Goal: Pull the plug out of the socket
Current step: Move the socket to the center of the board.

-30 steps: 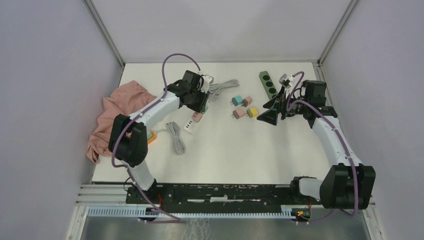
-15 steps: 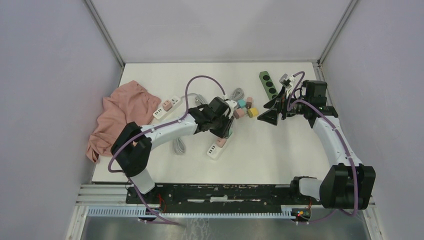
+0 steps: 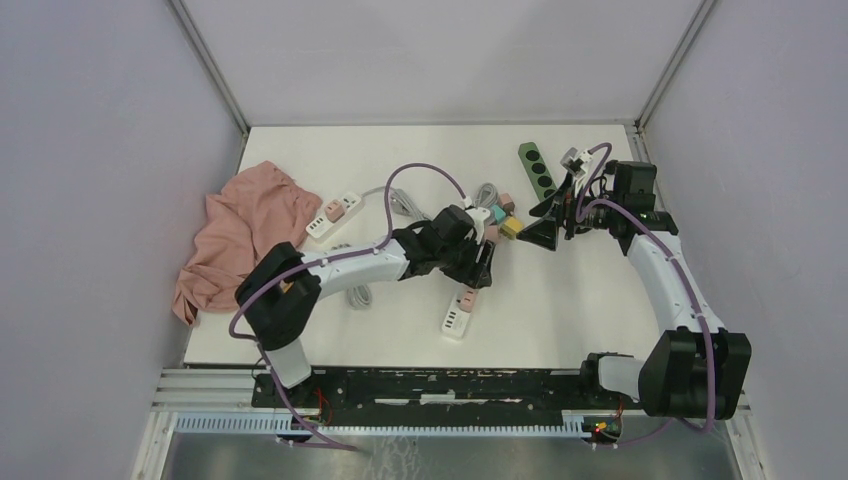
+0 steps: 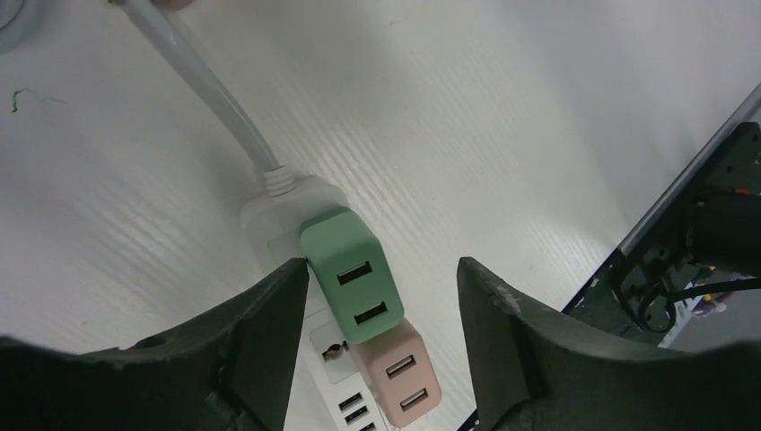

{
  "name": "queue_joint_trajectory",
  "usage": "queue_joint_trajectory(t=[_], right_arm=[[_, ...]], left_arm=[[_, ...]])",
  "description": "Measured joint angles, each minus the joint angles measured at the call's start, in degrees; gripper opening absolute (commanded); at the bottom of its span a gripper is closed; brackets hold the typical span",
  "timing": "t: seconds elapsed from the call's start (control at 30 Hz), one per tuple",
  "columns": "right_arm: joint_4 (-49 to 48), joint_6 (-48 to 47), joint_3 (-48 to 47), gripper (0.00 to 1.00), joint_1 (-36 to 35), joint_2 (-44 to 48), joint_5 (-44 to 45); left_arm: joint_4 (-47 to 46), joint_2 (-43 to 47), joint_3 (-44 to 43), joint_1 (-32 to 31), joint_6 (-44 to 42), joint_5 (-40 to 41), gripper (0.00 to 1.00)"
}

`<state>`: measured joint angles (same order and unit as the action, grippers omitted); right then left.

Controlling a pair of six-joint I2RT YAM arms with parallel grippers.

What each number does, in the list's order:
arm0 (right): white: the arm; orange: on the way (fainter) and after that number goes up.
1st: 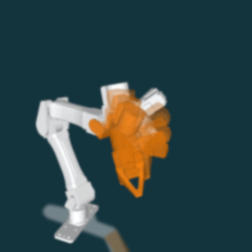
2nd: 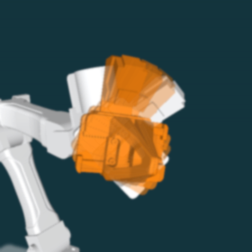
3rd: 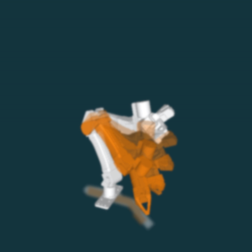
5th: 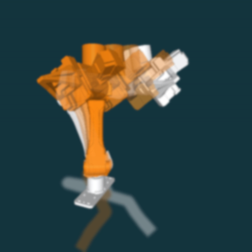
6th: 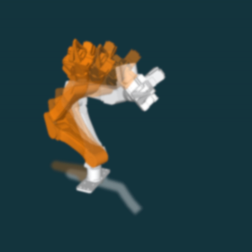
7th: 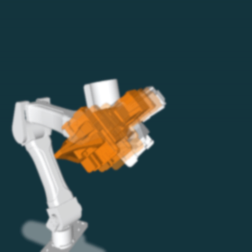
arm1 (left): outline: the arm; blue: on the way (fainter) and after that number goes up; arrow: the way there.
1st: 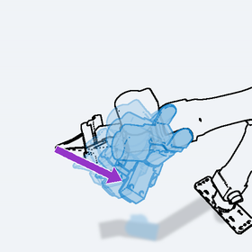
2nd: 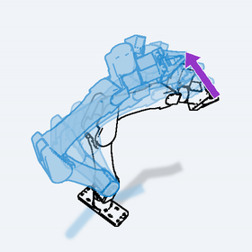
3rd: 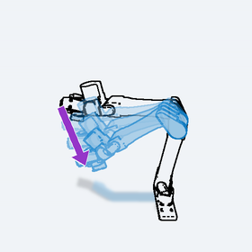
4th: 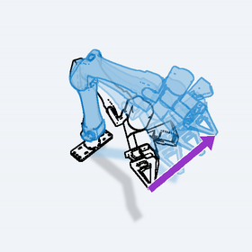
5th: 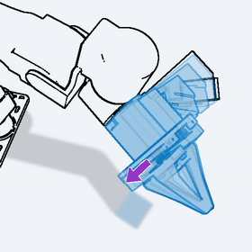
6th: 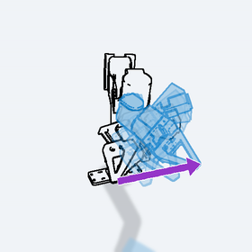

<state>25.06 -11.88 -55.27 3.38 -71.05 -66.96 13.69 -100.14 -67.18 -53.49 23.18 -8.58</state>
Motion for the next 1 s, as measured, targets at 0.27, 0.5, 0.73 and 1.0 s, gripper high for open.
queue_joint_trajectory(t=[0.27, 0.5, 0.73, 1.0], right_arm=[[0.35, -0.44, -0.09, 1.00, 0.17, 0.00, -0.02], [0.79, -1.18, -0.22, 1.00, 0.15, 0.00, -0.09], [1.07, -1.70, -0.22, 0.99, 0.15, -0.28, -0.09], [1.18, -2.34, -0.22, 0.99, 0.17, -1.05, -0.13]], left_arm=[[-8.04, 6.43, 7.87, 0.00, 0.57, -1.70, 0.71], [-18.75, 23.58, 22.71, 0.00, 0.55, 0.92, 0.70], [-24.28, 31.74, 34.27, 0.00, 0.55, 7.61, 0.67], [-27.45, 32.24, 42.71, 0.00, 0.57, 13.51, 0.65]])
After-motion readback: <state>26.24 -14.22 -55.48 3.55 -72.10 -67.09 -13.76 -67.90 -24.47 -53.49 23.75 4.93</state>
